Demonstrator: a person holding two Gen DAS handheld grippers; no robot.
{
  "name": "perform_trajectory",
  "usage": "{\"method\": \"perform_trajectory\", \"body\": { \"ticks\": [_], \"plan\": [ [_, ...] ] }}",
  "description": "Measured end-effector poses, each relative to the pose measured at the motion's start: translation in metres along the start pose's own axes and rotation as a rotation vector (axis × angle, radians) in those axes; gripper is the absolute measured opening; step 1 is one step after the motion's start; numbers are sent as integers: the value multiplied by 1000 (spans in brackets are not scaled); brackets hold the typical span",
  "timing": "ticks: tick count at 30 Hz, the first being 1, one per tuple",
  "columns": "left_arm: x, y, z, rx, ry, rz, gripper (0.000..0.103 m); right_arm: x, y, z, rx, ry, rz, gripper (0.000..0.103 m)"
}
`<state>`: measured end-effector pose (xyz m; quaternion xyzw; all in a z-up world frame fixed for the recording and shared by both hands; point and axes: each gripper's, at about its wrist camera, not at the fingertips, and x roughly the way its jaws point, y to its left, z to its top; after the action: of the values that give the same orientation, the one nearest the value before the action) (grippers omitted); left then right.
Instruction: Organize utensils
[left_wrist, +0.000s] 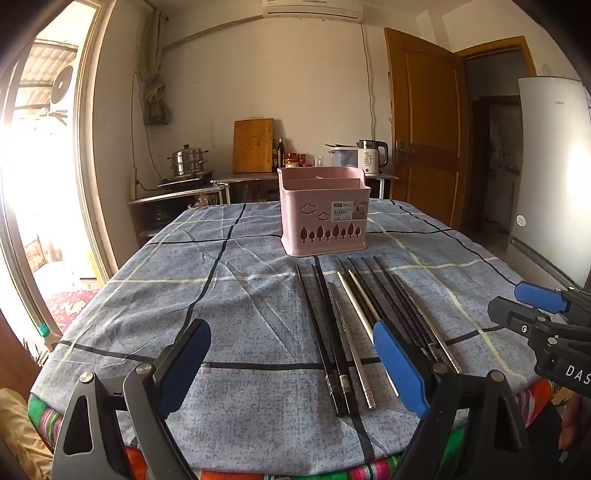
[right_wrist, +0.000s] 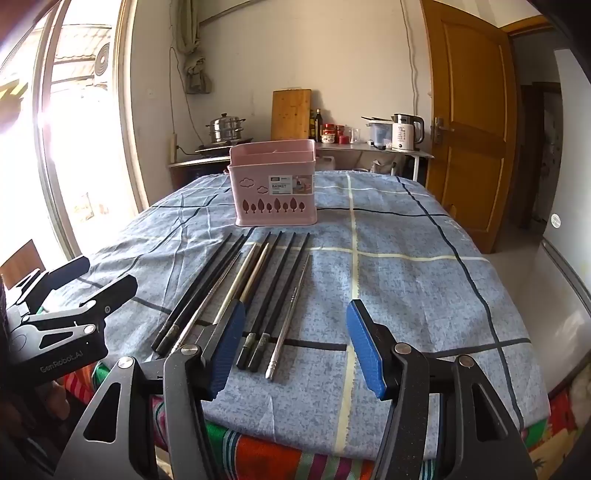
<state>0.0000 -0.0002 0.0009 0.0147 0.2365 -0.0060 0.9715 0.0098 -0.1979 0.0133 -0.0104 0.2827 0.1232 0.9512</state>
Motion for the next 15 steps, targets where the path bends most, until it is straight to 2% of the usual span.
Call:
{"method": "perform_trajectory", "body": {
  "ticks": [15],
  "plan": [
    [-1, 1, 2, -8, 0, -4, 90, -4, 0, 1, 7, 0, -2, 58]
  ]
}}
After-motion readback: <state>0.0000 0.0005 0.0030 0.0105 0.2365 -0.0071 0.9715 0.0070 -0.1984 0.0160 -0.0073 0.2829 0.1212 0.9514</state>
